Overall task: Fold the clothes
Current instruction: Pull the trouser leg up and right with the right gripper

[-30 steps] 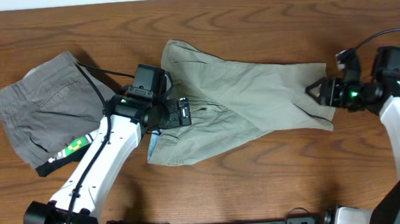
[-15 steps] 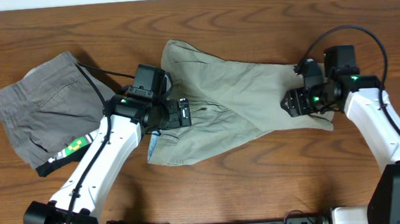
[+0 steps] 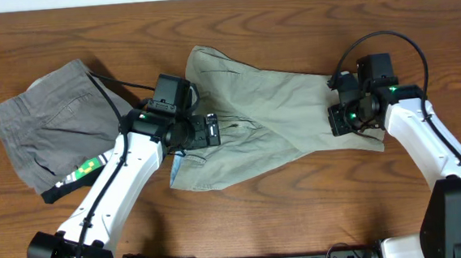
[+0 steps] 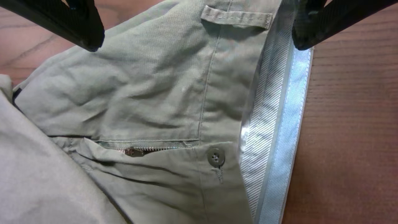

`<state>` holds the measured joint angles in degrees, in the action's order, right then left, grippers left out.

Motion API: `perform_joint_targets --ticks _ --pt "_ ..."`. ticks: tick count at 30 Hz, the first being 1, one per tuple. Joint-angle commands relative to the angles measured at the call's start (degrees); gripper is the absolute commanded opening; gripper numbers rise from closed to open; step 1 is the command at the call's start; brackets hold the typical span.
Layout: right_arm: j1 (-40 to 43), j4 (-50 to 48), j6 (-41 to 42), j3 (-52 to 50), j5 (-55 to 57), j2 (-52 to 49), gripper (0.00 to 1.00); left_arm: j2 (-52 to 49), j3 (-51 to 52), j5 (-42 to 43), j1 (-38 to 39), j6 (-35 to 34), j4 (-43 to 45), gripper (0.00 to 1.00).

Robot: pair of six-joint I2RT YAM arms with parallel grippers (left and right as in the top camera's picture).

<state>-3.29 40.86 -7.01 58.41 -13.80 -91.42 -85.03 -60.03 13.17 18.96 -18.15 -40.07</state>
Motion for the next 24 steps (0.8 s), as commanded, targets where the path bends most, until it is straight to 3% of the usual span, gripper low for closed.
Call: perform_joint_targets --ticks 1,5,10,11,12,15,17,24 --pt "-0.04 -0.07 4.61 3.39 2.64 3.23 0.01 0.48 -0.2 -0.11 0.13 0.33 -0.17 0.98" --pt "0.28 -3.43 8.72 12.98 13.35 7.56 0.01 0.48 -0.2 -0.11 0.13 0.33 -0.17 0.98" --pt "1.09 -17.55 11.3 19.91 28.89 6.21 0.04 0.48 -0.2 -0.11 0.13 0.33 -0.04 0.98" --pt "1.49 -18.4 12.15 19.91 28.09 5.2 0.26 0.48 -0.2 -0.11 0.13 0.33 -0.17 0.98" --pt "1.75 -18.1 12.96 19.91 26.99 4.22 0.38 0.48 -0.2 -0.11 0.13 0.33 -0.26 0.98" --pt "1.84 -12.52 13.03 19.91 24.2 0.98 0.55 0.48 -0.2 -0.11 0.13 0.33 -0.68 0.98" --pt "1.77 -7.28 12.96 19.89 24.35 -0.35 0.61 0.48 -0.2 -0.11 0.13 0.33 -0.83 0.98" --pt "1.88 9.11 13.73 19.78 27.78 -0.63 0.6 0.48 -0.2 -0.11 0.13 0.35 -1.05 0.98"
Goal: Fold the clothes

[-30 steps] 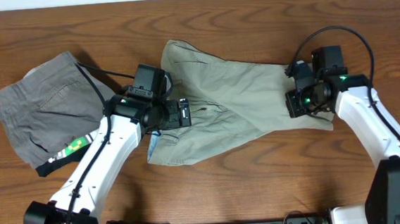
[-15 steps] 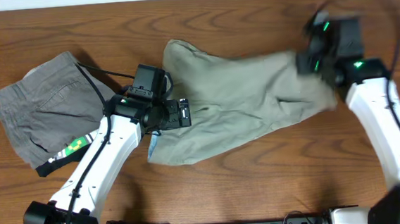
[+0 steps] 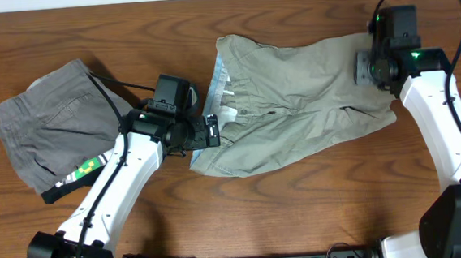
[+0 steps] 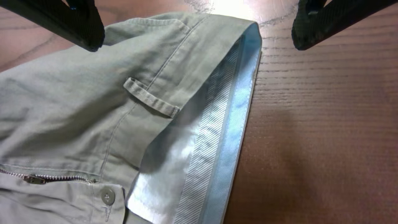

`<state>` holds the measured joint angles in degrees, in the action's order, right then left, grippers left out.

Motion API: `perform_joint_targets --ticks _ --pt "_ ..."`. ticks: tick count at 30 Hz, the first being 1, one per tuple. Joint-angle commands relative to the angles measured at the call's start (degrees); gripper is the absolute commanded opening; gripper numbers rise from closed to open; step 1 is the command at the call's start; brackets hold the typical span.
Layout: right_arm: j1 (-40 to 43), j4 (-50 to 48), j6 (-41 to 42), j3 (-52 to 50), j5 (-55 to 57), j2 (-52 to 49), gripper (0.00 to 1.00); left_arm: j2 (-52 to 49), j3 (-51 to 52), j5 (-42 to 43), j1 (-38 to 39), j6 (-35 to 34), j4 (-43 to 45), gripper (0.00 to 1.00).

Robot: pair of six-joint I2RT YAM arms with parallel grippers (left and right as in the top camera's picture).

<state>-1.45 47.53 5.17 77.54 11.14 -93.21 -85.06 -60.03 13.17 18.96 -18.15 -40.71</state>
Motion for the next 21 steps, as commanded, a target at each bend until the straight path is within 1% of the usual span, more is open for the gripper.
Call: perform_joint_targets --ticks 1,3,5,9,12,16,21 --pt "0.2 4.87 2.84 0.66 4.02 1.16 0.6 0.5 -0.2 -0.11 0.13 0.35 -0.5 0.98" --pt "0.83 8.46 5.14 0.66 5.38 1.16 0.6 0.5 -0.2 -0.09 0.13 0.37 -0.61 0.98" --pt "1.7 10.43 5.55 0.66 4.83 1.16 0.61 0.5 -0.2 -0.09 0.13 1.29 0.35 0.98" --pt "2.58 12.07 5.46 0.61 2.27 1.16 0.61 0.0 -0.2 0.24 0.15 6.67 5.46 0.98" --pt "2.56 13.55 5.49 0.61 1.88 1.16 0.61 -1.84 -0.2 6.73 0.13 11.85 9.25 0.98" --pt "2.58 15.76 5.49 0.61 1.9 1.16 0.61 -6.45 -0.2 10.36 0.13 13.0 12.48 0.98" --pt "2.56 16.5 5.42 0.61 1.7 1.16 0.61 -13.64 -0.2 20.48 0.13 17.31 19.52 1.0"
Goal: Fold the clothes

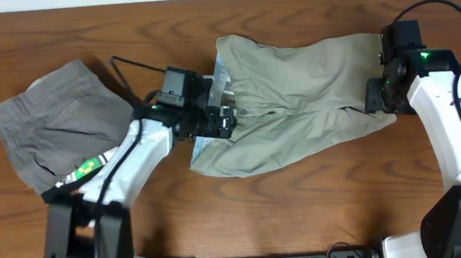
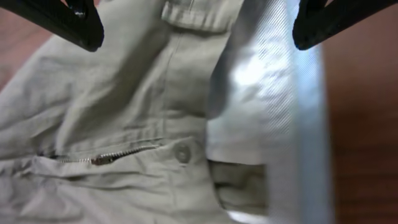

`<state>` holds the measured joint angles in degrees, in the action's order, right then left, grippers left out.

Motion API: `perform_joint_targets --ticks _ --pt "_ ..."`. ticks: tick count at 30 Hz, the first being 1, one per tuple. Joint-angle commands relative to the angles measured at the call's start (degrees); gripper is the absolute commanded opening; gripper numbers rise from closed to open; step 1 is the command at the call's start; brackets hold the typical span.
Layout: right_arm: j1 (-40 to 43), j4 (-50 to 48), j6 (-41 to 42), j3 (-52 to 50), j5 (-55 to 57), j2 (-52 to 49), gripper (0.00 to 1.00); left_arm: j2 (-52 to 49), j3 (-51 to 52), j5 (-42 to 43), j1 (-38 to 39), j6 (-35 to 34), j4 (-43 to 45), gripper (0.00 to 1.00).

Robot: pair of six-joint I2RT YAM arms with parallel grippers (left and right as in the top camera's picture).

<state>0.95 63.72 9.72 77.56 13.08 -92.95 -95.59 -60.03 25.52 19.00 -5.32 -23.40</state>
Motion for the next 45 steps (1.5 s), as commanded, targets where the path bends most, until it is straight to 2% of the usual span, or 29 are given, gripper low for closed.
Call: perform_joint_targets --ticks 1,4,10,20,32,35,38,45 --pt "0.15 0.33 0.5 0.59 -0.59 0.9 0.61 -4.26 -0.2 8.85 0.09 4.7 3.78 0.97" --pt "0.15 0.33 0.26 0.59 -1.77 0.9 0.61 -7.32 -0.2 9.11 0.09 4.7 8.35 0.95" --pt "0.15 0.28 0.26 0.59 -1.77 0.9 0.61 -11.3 -0.2 15.45 0.22 4.72 15.37 0.94" --pt "0.15 0.39 0.26 0.59 -3.5 0.9 0.61 -18.01 -0.2 15.45 3.28 5.53 22.18 0.93" --pt "0.15 0.33 -0.15 0.59 -3.45 0.9 0.61 -18.43 -0.22 15.89 4.81 3.52 31.63 0.91" --pt "0.15 0.28 -0.15 0.59 -3.45 0.9 0.61 -18.43 -0.22 19.17 4.81 2.6 34.16 0.82" --pt "0.15 0.24 -0.13 0.59 -3.48 0.9 0.61 -18.43 -0.22 20.39 4.81 0.76 36.46 0.82" --pt "0.15 0.35 -0.13 0.59 -3.48 0.9 0.61 -18.43 -0.2 20.33 4.87 0.52 34.95 0.82"
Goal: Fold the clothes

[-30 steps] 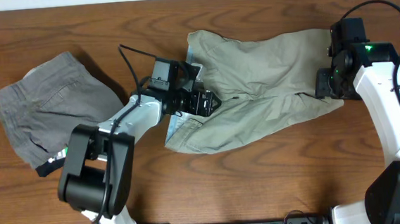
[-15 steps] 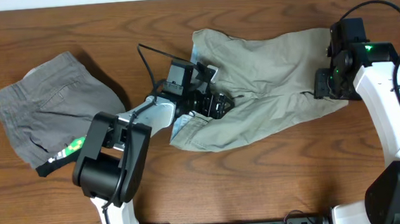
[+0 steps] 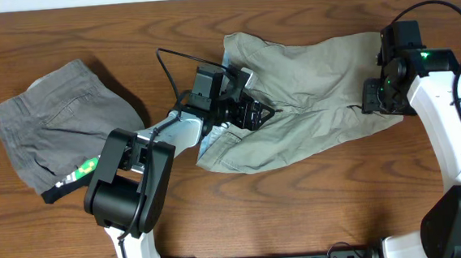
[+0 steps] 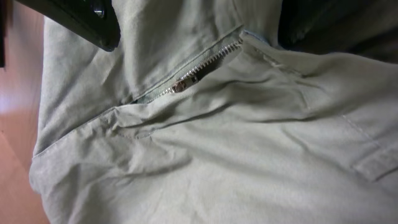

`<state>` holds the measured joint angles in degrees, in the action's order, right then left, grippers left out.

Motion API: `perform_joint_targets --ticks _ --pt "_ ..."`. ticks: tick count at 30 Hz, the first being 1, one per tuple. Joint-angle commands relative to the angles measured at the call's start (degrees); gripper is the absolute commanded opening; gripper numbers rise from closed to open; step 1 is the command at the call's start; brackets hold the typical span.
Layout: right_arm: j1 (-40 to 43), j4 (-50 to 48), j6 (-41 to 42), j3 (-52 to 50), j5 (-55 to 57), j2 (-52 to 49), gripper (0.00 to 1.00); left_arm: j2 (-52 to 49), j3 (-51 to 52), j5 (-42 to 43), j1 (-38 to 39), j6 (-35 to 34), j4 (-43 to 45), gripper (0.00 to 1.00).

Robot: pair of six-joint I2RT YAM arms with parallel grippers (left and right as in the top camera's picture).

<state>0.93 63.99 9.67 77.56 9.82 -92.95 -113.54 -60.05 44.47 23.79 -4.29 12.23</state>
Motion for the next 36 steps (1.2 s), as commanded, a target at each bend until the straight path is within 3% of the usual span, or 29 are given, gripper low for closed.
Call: perform_joint_targets --ticks 1,5,12,15,19,24,29,31,33,34,36 --pt "0.17 0.11 -0.11 0.59 -0.22 0.9 0.61 -0.48 -0.17 1.31 0.09 -0.48 -1.31 0.82" --pt "0.17 0.15 -0.11 0.59 -0.24 0.9 0.61 -0.87 -0.17 -3.41 0.09 -0.46 -5.2 0.82" --pt "0.17 0.13 -0.09 0.59 -0.26 0.9 0.61 -2.1 -0.17 -3.58 0.37 -0.46 -5.07 0.8" --pt "0.17 0.13 -0.09 0.59 -0.26 0.9 0.61 -2.1 -0.17 -3.58 0.42 -0.46 -4.52 0.56" --pt "0.17 0.15 -0.11 0.59 -0.61 0.9 0.61 -2.08 -0.2 -3.54 0.42 -0.55 -3.1 0.06" --pt "0.17 0.15 -0.11 0.59 -0.7 0.9 0.61 -0.22 -0.24 -3.08 0.0 -3.37 -4.28 0.06" --pt "0.17 0.31 -0.83 0.59 -0.68 0.9 0.61 10.25 -0.52 -4.28 -2.73 -6.19 -11.91 0.06" --pt "0.2 0.5 -1.53 0.59 -0.68 0.9 0.61 16.22 -0.52 -14.49 -4.44 -6.34 -17.79 0.06" --pt "0.2 0.74 -1.92 0.59 -0.66 0.9 0.61 20.83 -0.35 -34.91 -6.1 -8.81 -23.32 0.06" --pt "0.2 0.79 -2.03 0.59 -0.72 0.9 0.61 21.7 -0.11 -40.76 -6.69 -11.21 -23.8 0.06" --pt "0.17 0.96 -2.03 0.59 -0.85 0.9 0.61 21.86 -0.04 -42.1 -7.76 -11.67 -23.34 0.06"
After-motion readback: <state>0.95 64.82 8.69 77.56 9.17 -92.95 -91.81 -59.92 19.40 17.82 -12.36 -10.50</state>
